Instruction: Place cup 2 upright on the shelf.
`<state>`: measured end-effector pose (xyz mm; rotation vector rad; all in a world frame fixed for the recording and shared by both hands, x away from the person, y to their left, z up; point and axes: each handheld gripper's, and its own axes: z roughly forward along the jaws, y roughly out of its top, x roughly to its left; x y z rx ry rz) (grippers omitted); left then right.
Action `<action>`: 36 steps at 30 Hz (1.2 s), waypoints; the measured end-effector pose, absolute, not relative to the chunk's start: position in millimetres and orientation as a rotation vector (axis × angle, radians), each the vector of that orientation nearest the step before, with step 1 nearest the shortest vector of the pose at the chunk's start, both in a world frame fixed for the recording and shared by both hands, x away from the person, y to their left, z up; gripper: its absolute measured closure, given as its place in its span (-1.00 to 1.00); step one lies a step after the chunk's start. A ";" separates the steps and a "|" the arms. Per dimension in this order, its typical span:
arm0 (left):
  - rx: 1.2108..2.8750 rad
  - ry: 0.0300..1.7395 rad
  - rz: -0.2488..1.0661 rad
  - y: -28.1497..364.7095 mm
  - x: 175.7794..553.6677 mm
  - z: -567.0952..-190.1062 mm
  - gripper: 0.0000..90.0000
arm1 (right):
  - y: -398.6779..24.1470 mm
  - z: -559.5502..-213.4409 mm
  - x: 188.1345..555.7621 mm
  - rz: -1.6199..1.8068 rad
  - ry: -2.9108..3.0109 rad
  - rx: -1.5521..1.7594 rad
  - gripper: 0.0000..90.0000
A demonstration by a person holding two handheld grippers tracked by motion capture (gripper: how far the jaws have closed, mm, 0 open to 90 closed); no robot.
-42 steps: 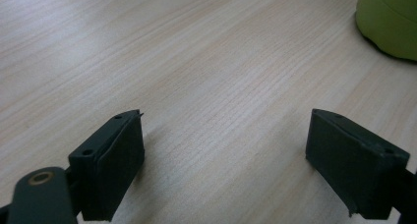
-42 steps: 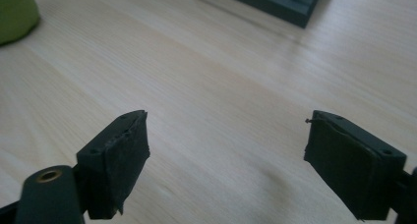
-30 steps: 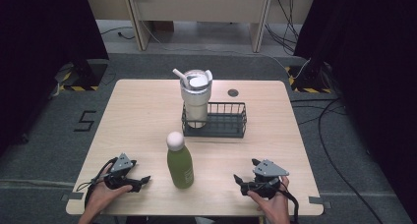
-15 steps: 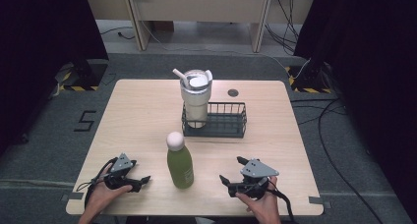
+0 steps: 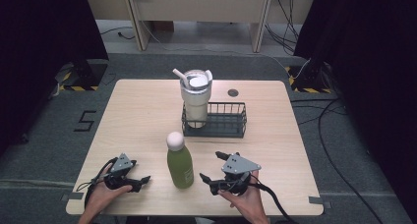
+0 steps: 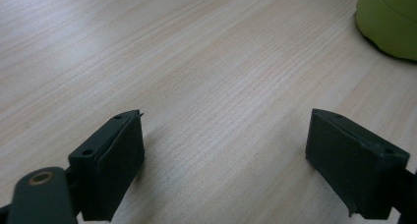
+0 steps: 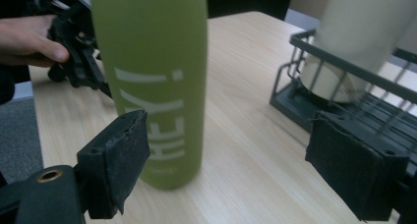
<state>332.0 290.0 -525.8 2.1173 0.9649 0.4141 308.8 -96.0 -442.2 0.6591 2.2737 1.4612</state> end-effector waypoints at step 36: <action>2.118 0.961 0.412 290.1 331.9 -525.7 -0.69 | -44.1 -462.0 323.1 1.607 2.357 0.537 -0.66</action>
